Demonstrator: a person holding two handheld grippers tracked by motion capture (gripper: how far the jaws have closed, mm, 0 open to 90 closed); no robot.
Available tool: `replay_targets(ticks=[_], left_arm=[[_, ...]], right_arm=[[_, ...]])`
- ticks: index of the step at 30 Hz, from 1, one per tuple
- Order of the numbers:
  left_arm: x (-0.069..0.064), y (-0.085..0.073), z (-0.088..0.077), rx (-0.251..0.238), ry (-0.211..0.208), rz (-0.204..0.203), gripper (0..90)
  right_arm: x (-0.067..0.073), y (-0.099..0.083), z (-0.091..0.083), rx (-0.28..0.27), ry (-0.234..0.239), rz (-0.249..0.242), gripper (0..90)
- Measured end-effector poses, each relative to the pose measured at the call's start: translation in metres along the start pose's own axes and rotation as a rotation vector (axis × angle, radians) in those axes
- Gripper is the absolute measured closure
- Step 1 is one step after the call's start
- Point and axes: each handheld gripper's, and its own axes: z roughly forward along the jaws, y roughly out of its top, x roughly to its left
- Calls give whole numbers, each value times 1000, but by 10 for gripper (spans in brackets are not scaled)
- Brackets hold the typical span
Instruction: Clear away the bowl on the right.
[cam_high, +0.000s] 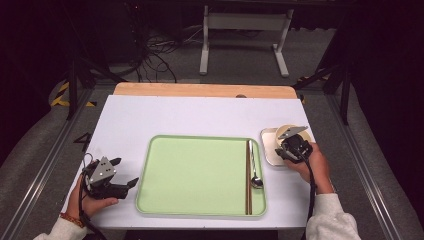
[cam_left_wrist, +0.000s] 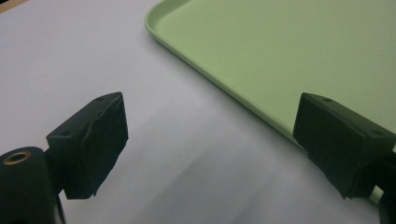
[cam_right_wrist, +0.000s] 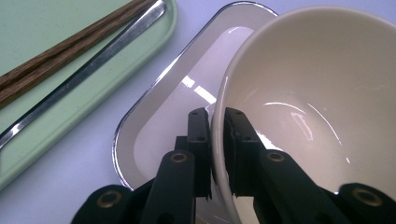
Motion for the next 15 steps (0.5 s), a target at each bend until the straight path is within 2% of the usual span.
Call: replay_targets(ticks=[5, 13, 15], left_arm=[[0, 0, 0, -2, 0, 0, 111], [0, 0, -1, -1, 2, 3, 111], [0, 0, -1, -2, 3, 0, 111]], right_arm=[[3, 1, -1, 6, -37, -24, 839], [3, 0, -2, -15, -46, -28, 839], [3, -1, -4, -29, -49, -17, 837]])
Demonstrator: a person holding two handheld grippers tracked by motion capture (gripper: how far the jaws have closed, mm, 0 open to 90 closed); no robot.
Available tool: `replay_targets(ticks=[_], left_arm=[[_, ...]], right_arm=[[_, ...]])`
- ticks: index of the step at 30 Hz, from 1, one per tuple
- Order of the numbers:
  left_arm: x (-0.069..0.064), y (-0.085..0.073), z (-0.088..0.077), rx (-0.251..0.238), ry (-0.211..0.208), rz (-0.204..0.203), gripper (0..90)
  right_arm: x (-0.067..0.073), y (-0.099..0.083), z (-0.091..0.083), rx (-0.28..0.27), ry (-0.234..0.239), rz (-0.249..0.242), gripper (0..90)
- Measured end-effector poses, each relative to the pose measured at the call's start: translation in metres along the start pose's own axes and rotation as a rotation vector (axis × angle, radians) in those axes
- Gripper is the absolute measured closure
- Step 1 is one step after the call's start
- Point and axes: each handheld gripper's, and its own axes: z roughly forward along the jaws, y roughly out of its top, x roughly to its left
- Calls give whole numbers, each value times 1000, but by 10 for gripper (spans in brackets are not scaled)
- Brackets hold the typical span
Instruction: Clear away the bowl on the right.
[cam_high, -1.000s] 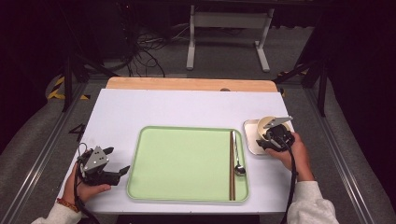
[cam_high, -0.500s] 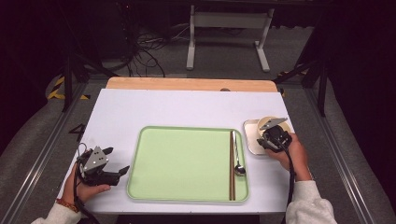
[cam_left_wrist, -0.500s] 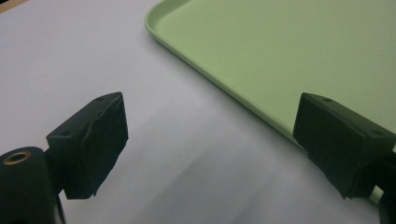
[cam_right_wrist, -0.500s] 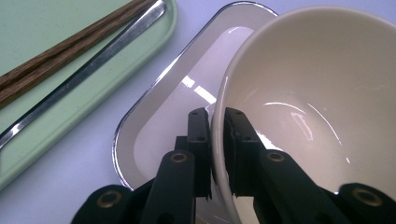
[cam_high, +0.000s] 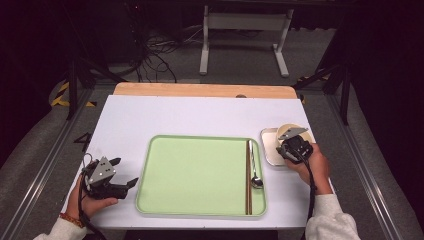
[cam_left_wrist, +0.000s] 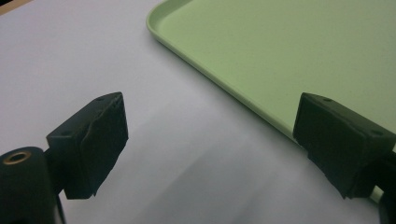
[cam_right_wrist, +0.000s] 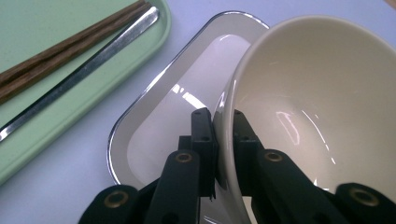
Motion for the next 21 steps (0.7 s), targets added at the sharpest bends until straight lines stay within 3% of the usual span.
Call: replay_targets(ticks=[21], left_arm=[[0, 1, 0, -4, 1, 3, 111]], right_arm=[[3, 2, -20, -100, -5, 2, 832]])
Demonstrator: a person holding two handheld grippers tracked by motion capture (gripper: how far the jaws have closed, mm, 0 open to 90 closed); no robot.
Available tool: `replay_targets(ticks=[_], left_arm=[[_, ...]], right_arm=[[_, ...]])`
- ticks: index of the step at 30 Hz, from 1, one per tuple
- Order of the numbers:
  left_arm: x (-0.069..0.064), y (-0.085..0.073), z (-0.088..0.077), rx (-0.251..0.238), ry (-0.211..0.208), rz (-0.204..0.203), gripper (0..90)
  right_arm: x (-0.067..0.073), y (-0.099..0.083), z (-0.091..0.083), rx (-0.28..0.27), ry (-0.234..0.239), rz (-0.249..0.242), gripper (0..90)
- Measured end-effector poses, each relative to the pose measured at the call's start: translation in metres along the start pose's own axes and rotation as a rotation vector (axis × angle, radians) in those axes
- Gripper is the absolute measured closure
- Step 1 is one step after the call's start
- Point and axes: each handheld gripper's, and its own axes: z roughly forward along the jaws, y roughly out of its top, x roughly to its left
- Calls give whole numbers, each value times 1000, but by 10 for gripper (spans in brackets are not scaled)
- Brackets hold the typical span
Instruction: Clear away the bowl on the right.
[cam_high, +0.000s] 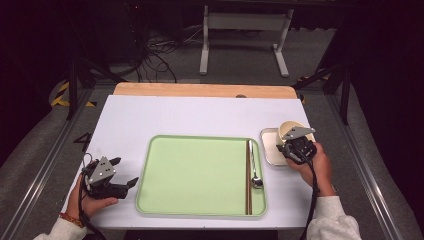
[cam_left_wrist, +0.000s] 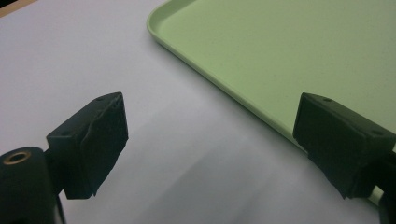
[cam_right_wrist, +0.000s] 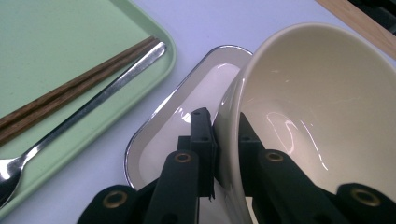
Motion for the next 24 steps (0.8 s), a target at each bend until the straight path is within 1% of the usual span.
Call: replay_targets(ticks=[10, 13, 14, 16, 18, 19, 23, 24], left_arm=[[0, 0, 0, 0, 5, -5, 111], [0, 0, 0, -1, 4, -5, 111], [0, 0, -1, 0, 6, -4, 111], [0, 0, -1, -1, 8, -4, 111], [0, 0, -1, -2, 8, -4, 111], [0, 0, -1, -2, 8, -4, 111], [0, 0, -1, -3, 8, -3, 111], [0, 0, -1, -3, 8, -4, 111]], right_arm=[[6, 6, -7, -33, 3, -21, 832], [10, 9, -12, -55, 15, -26, 832], [13, 12, -15, -67, 20, -38, 832], [15, 13, -16, -72, 20, -43, 832], [22, 18, -19, -89, 32, -70, 832], [22, 18, -19, -89, 32, -70, 832], [33, 25, -23, -108, 50, -102, 832], [36, 27, -23, -114, 55, -103, 832]])
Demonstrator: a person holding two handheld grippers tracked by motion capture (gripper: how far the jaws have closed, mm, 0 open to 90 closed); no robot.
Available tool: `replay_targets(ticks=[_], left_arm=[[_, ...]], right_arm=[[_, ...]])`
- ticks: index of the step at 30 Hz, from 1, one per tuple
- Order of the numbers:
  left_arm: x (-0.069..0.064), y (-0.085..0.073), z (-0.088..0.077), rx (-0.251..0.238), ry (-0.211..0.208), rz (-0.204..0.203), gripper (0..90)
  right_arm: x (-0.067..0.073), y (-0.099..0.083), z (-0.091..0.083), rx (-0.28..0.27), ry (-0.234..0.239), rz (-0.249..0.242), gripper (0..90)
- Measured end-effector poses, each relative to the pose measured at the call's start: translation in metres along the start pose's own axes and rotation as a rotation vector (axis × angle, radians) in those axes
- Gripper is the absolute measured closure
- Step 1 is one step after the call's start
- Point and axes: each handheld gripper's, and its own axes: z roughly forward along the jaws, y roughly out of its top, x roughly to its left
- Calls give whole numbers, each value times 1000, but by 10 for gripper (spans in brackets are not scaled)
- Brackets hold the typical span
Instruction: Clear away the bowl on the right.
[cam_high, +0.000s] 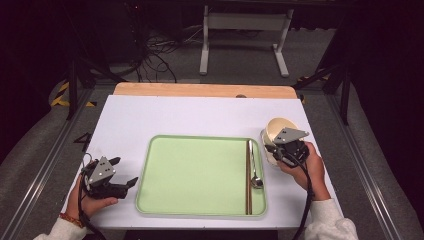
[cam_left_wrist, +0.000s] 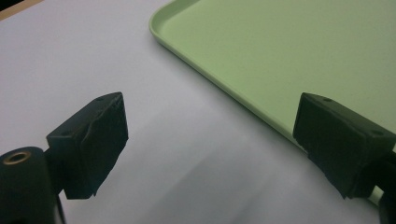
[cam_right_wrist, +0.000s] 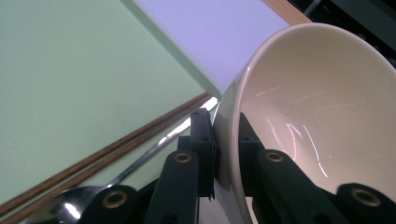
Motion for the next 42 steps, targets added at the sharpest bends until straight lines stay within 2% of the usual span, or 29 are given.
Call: replay_targets(ticks=[12, 32, 42], left_arm=[[0, 0, -1, -3, 3, 1, 111], [1, -1, -2, -9, -5, -7, 111], [2, -2, -3, -10, 0, -9, 110]], right_arm=[[25, 21, 6, -28, 63, -70, 831], [64, 47, 36, 9, 150, -203, 830], [79, 57, 54, 28, 192, -241, 830]])
